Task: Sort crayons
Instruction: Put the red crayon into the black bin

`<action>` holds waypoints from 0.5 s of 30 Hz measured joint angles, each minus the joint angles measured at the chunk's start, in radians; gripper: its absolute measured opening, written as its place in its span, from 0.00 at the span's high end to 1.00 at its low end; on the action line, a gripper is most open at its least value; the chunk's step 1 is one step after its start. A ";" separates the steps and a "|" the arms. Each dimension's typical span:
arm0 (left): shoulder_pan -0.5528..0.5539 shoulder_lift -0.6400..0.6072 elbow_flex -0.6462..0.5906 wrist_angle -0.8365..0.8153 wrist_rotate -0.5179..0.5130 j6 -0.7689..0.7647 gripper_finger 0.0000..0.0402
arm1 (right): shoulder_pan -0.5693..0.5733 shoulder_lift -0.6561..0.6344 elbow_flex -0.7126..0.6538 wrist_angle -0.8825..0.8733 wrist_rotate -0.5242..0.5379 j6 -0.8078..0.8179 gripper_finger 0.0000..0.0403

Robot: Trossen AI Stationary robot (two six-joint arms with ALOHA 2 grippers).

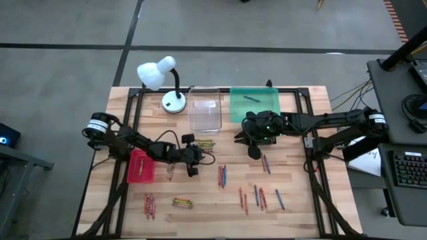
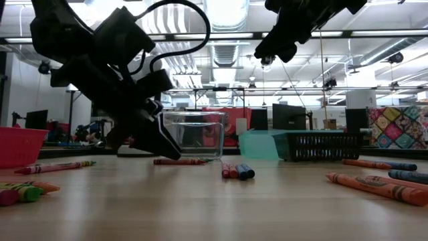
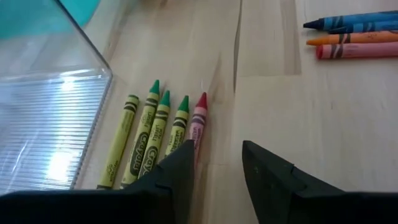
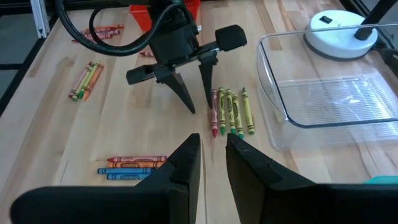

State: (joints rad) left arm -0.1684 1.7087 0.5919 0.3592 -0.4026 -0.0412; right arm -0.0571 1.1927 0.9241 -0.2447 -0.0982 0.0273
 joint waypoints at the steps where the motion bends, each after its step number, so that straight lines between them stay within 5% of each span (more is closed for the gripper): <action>1: 0.000 0.002 0.000 -0.001 -0.002 -0.001 0.70 | 0.000 0.000 0.000 0.000 0.000 0.000 0.83; 15: 0.008 0.007 -0.025 -0.002 -0.010 -0.019 0.69 | 0.000 0.000 0.000 -0.001 -0.003 0.000 0.83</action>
State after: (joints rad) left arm -0.1608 1.7161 0.5670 0.3576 -0.4122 -0.0606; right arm -0.0570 1.1927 0.9241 -0.2459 -0.1007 0.0273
